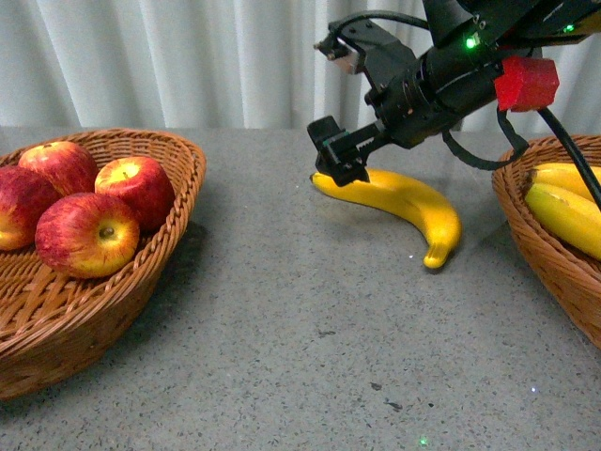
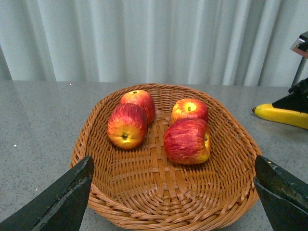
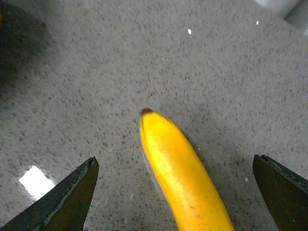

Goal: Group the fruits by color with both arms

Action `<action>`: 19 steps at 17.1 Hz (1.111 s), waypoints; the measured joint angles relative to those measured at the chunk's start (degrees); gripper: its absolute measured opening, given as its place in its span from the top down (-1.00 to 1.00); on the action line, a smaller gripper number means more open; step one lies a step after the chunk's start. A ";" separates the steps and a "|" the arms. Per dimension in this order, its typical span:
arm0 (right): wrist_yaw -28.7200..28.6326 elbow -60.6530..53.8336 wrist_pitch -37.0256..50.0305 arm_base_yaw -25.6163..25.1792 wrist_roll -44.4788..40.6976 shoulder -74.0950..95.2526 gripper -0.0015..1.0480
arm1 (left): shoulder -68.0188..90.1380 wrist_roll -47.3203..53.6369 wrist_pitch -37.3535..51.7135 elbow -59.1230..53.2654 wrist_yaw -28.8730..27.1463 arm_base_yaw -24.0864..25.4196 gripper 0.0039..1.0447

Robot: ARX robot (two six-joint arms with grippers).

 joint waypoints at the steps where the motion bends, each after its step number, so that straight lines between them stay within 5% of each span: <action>1: 0.13 0.70 -1.55 -0.59 -0.87 0.70 -0.87 | 0.00 0.00 0.00 0.00 0.00 0.00 -0.88; 8: 3.93 3.32 -11.41 -2.29 -5.16 2.69 -0.87 | 0.00 0.00 0.00 0.00 0.00 0.00 -0.88; 9: 3.50 3.32 -12.35 -2.10 -5.42 2.80 -0.77 | 0.00 0.00 0.00 0.00 0.02 0.00 -0.88; 11: 3.28 3.28 -12.11 -1.31 -5.55 2.80 0.11 | 0.00 0.00 0.00 0.00 0.02 0.00 -0.88; 14: 3.30 3.21 -11.39 -1.29 -5.55 2.80 0.36 | 0.00 0.00 0.00 0.00 0.02 0.00 -0.88; 19: 2.27 3.19 -9.20 -1.38 -4.17 2.75 0.39 | 0.00 0.00 0.00 0.00 0.02 0.00 -0.88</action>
